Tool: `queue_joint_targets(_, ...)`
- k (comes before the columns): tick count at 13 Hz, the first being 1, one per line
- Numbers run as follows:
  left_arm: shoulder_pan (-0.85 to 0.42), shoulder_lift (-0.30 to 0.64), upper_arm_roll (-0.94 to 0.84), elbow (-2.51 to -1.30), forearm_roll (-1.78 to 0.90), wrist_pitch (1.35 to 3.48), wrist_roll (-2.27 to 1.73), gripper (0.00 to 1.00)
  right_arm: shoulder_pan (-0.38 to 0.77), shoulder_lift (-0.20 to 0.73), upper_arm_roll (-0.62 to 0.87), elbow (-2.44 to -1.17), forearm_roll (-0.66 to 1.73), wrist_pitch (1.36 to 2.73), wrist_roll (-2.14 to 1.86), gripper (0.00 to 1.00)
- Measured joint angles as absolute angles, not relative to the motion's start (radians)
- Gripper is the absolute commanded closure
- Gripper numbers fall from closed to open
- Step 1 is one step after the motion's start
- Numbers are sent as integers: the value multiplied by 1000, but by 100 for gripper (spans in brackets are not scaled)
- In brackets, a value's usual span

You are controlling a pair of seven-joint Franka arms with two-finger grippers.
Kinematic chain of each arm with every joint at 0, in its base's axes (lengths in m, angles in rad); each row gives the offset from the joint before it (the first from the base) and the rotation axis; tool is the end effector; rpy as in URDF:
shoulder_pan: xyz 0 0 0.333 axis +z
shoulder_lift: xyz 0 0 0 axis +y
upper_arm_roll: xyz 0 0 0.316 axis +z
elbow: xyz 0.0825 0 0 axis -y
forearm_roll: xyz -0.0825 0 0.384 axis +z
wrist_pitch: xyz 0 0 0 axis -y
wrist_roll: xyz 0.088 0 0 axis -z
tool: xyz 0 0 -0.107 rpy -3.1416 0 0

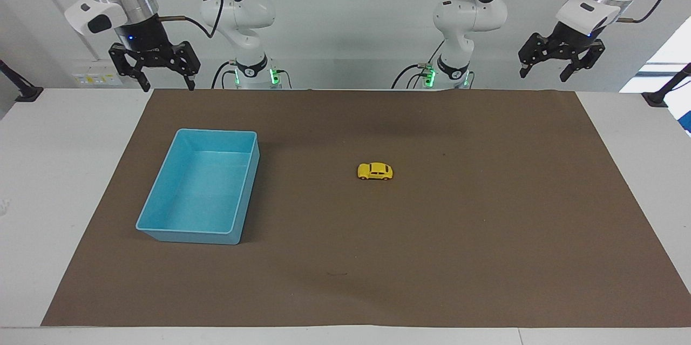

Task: Wind up and store yellow beetle car

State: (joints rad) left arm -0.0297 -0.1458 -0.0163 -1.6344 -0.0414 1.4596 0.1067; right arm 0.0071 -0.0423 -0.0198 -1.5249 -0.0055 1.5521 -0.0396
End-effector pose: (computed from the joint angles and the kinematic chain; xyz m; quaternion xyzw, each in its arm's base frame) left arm 0.4957 -0.0283 0.6620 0.9966 -0.0781 -0.0139 0.0199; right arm 0.5395 -0.0077 0.6676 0.9993 0.0133 0.0347 0.0032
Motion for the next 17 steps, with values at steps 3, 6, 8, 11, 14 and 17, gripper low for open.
queue_joint_targets(3,-30,-146,-16,-1635,-41,1460,107,0,7,-42,-20,-1525,-6,1552,-40,0)
queue_joint_targets(6,-30,-142,-16,-1638,-41,1460,95,0,7,-42,-20,-1525,-6,1552,-40,0)
queue_joint_targets(8,-30,-133,-18,-1646,-41,1471,14,0,7,-42,-20,-1525,-6,1552,-40,0)
queue_joint_targets(11,-39,-110,-31,-1700,-41,1539,-157,0,7,-42,-20,-1525,-6,1552,-40,0)
queue_joint_targets(14,-69,-92,-37,-1780,-45,1637,-393,0,7,-42,-20,-1525,-6,1552,-40,0)
queue_joint_targets(17,-137,-91,-40,-1851,-52,1730,-714,0,7,-42,-20,-1525,-6,1552,-40,0)
